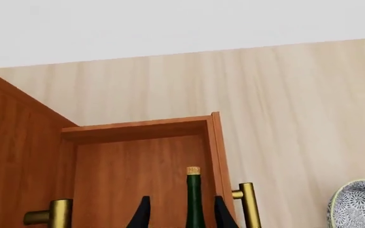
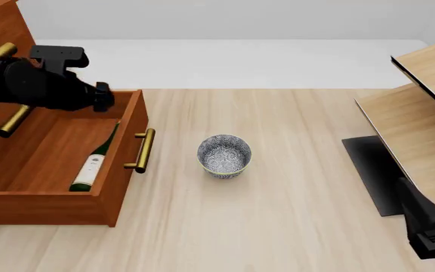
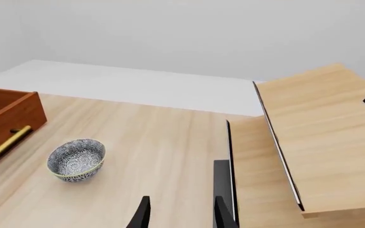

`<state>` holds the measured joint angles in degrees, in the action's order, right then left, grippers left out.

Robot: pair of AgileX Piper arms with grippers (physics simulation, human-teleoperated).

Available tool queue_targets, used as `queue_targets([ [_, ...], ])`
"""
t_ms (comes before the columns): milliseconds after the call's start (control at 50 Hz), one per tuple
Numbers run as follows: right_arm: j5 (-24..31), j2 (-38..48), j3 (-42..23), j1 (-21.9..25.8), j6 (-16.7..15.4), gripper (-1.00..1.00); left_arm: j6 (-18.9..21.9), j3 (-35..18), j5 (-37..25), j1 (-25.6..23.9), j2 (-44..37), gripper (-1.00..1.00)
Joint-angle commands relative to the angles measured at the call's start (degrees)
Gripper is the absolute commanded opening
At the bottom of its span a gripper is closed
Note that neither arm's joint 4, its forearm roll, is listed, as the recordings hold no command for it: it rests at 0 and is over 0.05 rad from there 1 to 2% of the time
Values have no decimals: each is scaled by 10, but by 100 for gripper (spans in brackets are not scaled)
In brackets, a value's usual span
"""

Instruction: Put the wine bottle in the bottom drawer of the cabinet.

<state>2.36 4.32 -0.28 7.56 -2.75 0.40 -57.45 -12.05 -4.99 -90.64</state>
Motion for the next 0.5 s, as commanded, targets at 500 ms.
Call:
queue_targets([
  [500, -10, 9, -3, 7, -1, 100, 33, -28, -130, -4, 199, 100],
])
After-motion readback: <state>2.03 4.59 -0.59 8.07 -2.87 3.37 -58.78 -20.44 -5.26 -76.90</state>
